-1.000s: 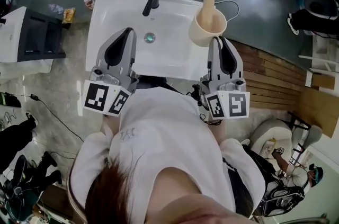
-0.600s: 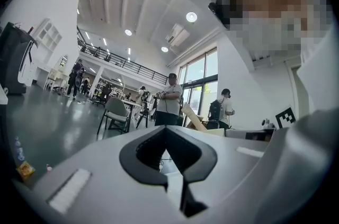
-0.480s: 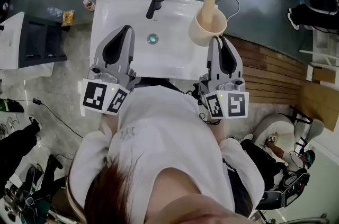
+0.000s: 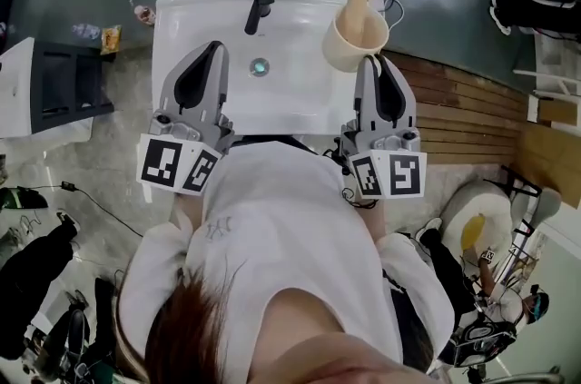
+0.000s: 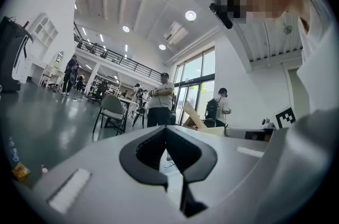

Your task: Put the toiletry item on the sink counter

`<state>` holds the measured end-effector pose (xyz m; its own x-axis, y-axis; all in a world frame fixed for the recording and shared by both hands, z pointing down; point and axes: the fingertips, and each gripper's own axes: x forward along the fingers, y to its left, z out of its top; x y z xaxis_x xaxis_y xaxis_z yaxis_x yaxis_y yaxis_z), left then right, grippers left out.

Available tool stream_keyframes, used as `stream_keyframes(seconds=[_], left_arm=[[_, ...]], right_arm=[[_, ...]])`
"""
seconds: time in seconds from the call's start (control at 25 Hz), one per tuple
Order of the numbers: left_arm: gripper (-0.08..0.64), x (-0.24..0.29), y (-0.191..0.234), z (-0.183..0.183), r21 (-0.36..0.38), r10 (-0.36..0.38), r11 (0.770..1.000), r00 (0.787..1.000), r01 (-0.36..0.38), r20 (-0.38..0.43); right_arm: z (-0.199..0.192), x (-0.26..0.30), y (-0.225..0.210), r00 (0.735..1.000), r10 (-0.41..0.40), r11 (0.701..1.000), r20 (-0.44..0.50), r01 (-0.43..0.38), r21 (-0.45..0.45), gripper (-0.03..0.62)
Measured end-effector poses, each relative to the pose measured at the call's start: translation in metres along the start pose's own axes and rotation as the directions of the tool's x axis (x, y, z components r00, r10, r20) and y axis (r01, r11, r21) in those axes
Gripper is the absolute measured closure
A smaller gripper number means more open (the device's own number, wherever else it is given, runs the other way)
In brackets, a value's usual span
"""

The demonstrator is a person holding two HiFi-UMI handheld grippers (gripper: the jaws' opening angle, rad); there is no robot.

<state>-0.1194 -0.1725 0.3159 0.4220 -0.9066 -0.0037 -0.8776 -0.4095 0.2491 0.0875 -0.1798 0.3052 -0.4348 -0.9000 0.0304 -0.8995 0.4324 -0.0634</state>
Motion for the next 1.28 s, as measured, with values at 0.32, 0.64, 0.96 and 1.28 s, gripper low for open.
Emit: stream_keyframes(seconds=[0.32,0.64,0.96,1.28], left_arm=[[0.575,0.002,0.011,-0.014,-0.009,-0.006,1.0,1.0,0.006,-0.001],[0.575,0.006,0.017,0.005,-0.004,-0.015,1.0,1.0,0.015,0.025],[0.575,0.002,0.026,0.01,0.011,-0.011,1.0,1.0,0.011,0.022],[0.575,0.01,0.036,0.014,0.026,-0.011,1.0,1.0,0.011,0.003]], right_arm=[[-0.019,0.003,0.0,1.0,-0.023,1.0,-0.012,0.023,0.001,0.545],[-0.004,0.015,0.004,1.0,-0.021,1.0,0.009,0.021,-0.013,0.545],[-0.015,0.02,-0.008,0.997,-0.071,0.997,0.021,0.072,-0.039,0.545],[-0.037,0.047,-0.032,0.992,-0.122,0.984,0.016,0.123,-0.132,0.545]])
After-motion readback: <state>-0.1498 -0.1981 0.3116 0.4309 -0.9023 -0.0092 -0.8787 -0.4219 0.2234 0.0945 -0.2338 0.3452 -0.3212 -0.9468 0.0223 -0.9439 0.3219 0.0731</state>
